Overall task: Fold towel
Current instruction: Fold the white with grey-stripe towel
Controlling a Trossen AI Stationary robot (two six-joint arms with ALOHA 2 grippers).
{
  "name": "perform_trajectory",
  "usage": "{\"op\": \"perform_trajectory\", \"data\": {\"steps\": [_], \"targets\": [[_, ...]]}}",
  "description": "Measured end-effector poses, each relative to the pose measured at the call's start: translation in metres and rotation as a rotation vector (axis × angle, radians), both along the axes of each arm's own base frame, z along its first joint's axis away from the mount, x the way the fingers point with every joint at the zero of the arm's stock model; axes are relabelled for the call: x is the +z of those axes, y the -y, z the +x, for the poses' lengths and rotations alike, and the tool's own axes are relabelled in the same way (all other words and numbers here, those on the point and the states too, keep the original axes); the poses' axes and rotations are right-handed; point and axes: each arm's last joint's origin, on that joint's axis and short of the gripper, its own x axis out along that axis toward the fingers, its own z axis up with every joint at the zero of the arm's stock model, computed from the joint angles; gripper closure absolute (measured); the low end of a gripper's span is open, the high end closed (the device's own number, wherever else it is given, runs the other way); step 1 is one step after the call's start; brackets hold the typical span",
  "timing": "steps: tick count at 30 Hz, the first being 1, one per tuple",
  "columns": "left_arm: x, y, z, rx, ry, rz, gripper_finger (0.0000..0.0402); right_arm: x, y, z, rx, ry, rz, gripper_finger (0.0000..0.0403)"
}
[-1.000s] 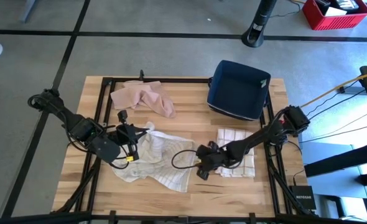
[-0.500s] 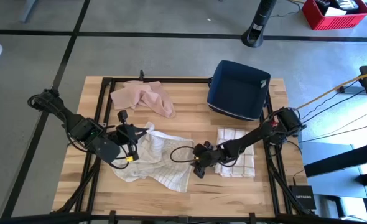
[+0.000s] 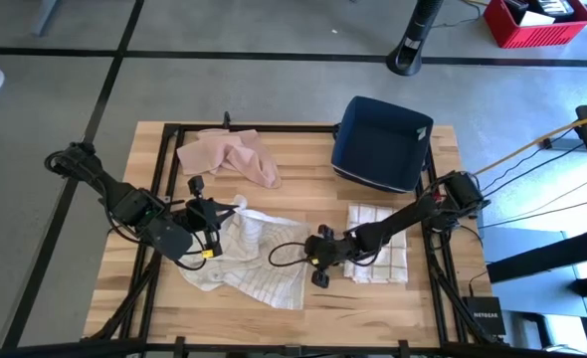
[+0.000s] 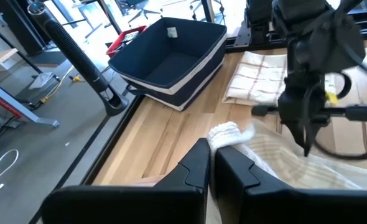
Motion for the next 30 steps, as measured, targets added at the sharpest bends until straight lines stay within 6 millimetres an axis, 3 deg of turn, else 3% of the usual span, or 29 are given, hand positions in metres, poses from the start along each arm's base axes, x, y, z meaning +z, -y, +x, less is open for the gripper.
{"op": "perform_trajectory", "data": {"steps": [6,15,19,23,30], "targets": [[0.000,0.001,-0.001,-0.008,-0.004,0.005,0.0392,0.043,-0.005,-0.009,-0.033,0.002,-0.254,0.0394],[-0.004,-0.001,-0.004,-0.007,-0.054,0.043,0.0392,0.138,0.010,-0.024,-0.084,-0.052,-0.590,0.0399],[-0.001,-0.007,-0.002,0.042,-0.059,0.168,0.0397,0.182,0.014,-0.029,-0.084,-0.084,-0.717,0.0400],[0.022,-0.015,0.000,0.108,-0.025,0.274,0.0397,0.226,0.021,-0.033,-0.134,-0.058,-0.829,0.0400],[0.066,-0.026,-0.003,0.109,0.015,0.332,0.0399,0.279,0.033,-0.036,-0.162,0.009,-0.942,0.0400]]}}
